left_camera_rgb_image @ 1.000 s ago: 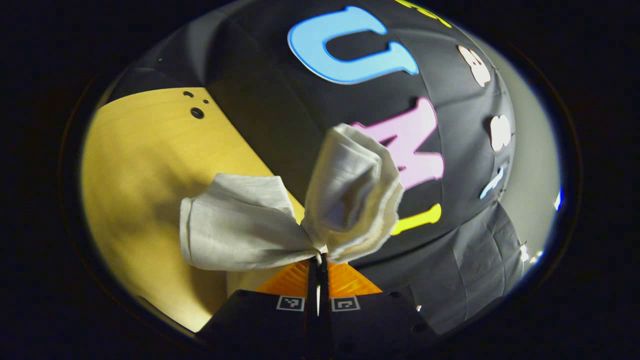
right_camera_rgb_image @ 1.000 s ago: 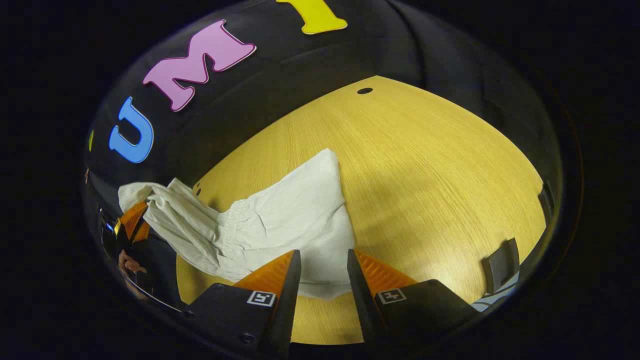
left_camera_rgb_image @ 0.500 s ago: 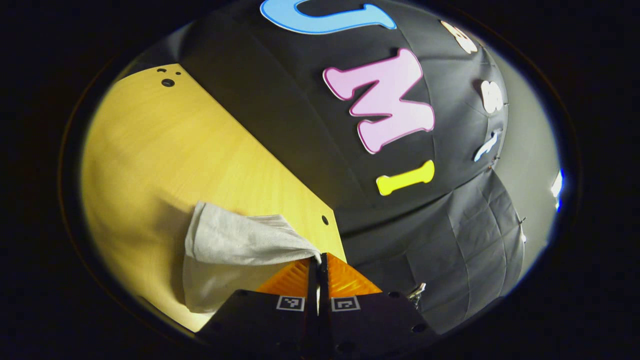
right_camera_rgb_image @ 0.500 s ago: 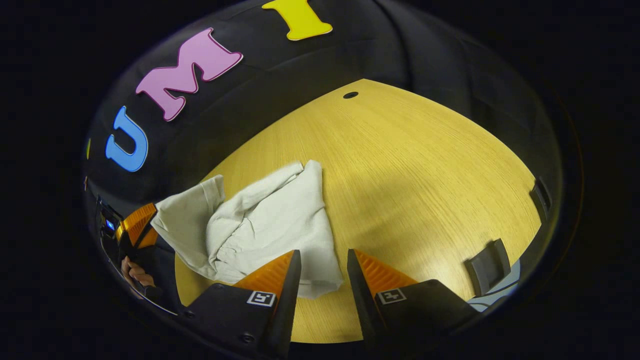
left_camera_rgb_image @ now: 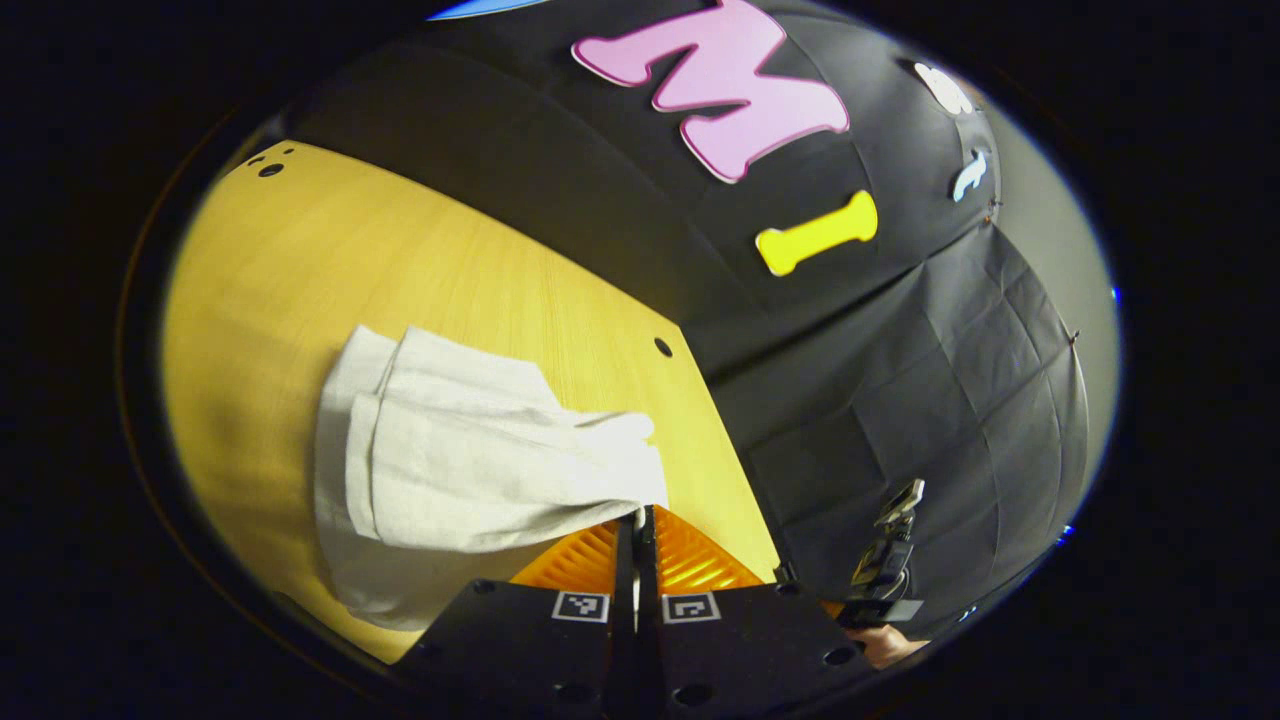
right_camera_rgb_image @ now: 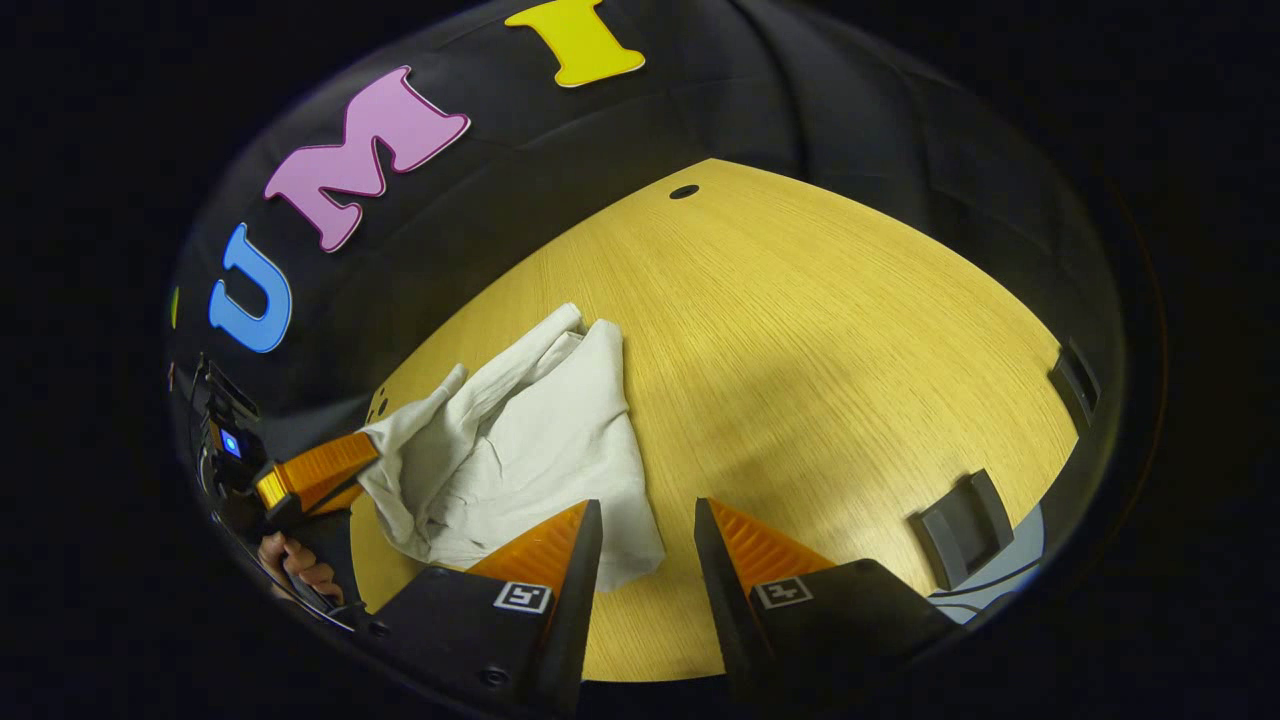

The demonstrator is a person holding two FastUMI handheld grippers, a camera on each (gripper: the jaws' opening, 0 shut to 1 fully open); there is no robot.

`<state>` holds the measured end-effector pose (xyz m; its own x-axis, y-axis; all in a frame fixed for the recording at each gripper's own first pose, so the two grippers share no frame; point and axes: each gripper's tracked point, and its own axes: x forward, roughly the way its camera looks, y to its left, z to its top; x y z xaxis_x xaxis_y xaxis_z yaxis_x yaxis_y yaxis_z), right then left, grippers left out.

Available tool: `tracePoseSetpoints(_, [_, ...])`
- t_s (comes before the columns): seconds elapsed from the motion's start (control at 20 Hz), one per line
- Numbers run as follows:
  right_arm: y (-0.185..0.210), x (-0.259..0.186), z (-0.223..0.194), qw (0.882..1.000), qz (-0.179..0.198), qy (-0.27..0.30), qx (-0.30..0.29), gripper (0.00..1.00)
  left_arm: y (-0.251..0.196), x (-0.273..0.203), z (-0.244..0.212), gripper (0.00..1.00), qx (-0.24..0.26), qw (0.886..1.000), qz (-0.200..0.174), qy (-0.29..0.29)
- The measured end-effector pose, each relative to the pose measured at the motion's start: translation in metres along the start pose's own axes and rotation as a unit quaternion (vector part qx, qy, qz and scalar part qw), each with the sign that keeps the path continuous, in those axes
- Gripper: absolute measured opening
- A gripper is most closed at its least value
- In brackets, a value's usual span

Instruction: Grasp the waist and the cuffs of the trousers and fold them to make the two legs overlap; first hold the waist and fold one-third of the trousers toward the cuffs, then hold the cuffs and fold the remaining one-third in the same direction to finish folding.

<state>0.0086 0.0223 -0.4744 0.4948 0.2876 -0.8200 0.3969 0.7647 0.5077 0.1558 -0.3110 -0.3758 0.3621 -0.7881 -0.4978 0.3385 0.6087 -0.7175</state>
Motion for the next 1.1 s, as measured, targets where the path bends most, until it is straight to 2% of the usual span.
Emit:
tracePoseSetpoints(0.25, [-0.009,-0.005,0.002,1.0,-0.004,-0.004,0.007,0.58,0.011,0.024,-0.053,0.08,0.014,0.997,0.018,0.068])
tracePoseSetpoints(0.35, [-0.01,-0.007,0.002,1.0,-0.006,-0.005,0.007,0.58,0.019,0.033,-0.072,0.18,0.012,0.995,0.029,0.095])
tracePoseSetpoints(0.4, [-0.011,-0.008,0.001,1.0,-0.007,-0.004,0.006,0.59,0.025,0.038,-0.08,0.29,0.008,0.994,0.035,0.106])
tracePoseSetpoints(0.5, [-0.012,-0.011,-0.001,1.0,-0.009,-0.003,0.004,0.59,0.034,0.045,-0.092,0.42,-0.017,0.992,0.045,0.118])
tracePoseSetpoints(0.55, [-0.013,-0.012,-0.001,1.0,-0.01,-0.003,0.003,0.58,0.037,0.046,-0.093,0.43,-0.037,0.991,0.043,0.117])
tracePoseSetpoints(0.65, [-0.013,-0.012,0.0,1.0,-0.01,-0.003,0.002,0.59,0.039,0.045,-0.088,0.52,-0.105,0.989,0.023,0.102])
tracePoseSetpoints(0.7, [-0.013,-0.013,0.001,1.0,-0.009,-0.003,0.003,0.59,0.037,0.044,-0.083,0.59,-0.15,0.985,0.009,0.09])
tracePoseSetpoints(0.75, [-0.013,-0.013,0.001,1.0,-0.009,-0.003,0.003,0.59,0.035,0.04,-0.075,0.62,-0.192,0.978,-0.008,0.079])
tracePoseSetpoints(0.8, [-0.012,-0.013,0.002,1.0,-0.008,-0.004,0.003,0.59,0.036,0.037,-0.072,0.71,-0.221,0.973,-0.024,0.069])
tracePoseSetpoints(0.85, [-0.012,-0.013,0.004,1.0,-0.007,-0.006,0.006,0.59,0.036,0.031,-0.068,0.72,-0.234,0.97,-0.037,0.059])
tracePoseSetpoints(0.9, [-0.01,-0.013,0.006,1.0,-0.004,-0.01,0.009,0.59,0.039,0.025,-0.067,0.77,-0.237,0.969,-0.041,0.053])
tracePoseSetpoints(0.95, [-0.008,-0.014,0.008,1.0,-0.001,-0.012,0.011,0.58,0.038,0.016,-0.066,0.73,-0.233,0.97,-0.047,0.053])
tracePoseSetpoints(1.0, [-0.006,-0.014,0.008,1.0,0.001,-0.012,0.012,0.58,0.036,0.01,-0.068,0.75,-0.226,0.971,-0.05,0.056])
tracePoseSetpoints(1.05, [-0.004,-0.013,0.009,1.0,0.002,-0.012,0.01,0.58,0.035,0.002,-0.07,0.83,-0.216,0.973,-0.051,0.061])
tracePoseSetpoints(1.1, [-0.002,-0.013,0.007,1.0,0.004,-0.011,0.009,0.58,0.033,-0.005,-0.073,0.85,-0.207,0.975,-0.051,0.066])
